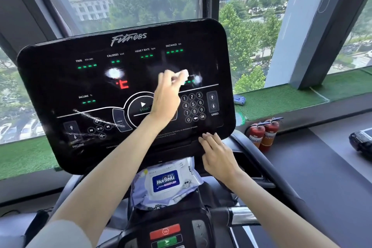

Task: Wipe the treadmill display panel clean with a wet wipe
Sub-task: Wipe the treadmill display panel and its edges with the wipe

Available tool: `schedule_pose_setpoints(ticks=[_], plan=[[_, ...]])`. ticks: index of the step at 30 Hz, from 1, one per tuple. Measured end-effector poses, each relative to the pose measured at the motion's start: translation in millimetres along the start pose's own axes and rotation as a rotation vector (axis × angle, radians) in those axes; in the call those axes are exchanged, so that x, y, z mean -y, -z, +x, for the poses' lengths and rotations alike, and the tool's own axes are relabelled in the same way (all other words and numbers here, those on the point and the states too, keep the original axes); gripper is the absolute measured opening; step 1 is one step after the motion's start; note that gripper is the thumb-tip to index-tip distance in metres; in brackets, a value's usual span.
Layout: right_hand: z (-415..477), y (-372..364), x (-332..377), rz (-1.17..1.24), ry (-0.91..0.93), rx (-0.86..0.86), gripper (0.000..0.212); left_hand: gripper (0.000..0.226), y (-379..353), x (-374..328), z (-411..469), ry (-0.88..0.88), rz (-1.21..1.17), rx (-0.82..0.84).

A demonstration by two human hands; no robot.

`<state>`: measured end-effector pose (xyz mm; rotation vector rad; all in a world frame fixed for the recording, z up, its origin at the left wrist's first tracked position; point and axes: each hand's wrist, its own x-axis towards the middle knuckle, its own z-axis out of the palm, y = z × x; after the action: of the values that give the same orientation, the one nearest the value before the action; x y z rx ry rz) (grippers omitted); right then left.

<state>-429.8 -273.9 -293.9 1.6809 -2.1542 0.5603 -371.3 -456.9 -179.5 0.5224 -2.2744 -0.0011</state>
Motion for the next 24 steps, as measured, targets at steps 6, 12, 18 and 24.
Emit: schedule_pose_setpoints(ticks=[6,12,18,24], plan=[[-4.3,-2.4,-3.2,-0.011,0.021,0.12,0.053,0.058,-16.1,-34.2,-49.7,-0.579,0.14,0.494],[-5.3,-0.2,-2.3,-0.012,0.007,0.151,0.058,0.05,-3.3,-28.6,20.5,-0.066,-0.074,0.147],[-8.7,-4.9,0.4,0.001,-0.022,0.163,0.06,0.05,-13.0,-35.8,-29.7,-0.594,0.152,0.478],[-12.4,-2.2,6.8,0.052,-0.076,0.129,0.063,0.054,-9.7,-30.0,12.8,-0.281,0.077,0.188]])
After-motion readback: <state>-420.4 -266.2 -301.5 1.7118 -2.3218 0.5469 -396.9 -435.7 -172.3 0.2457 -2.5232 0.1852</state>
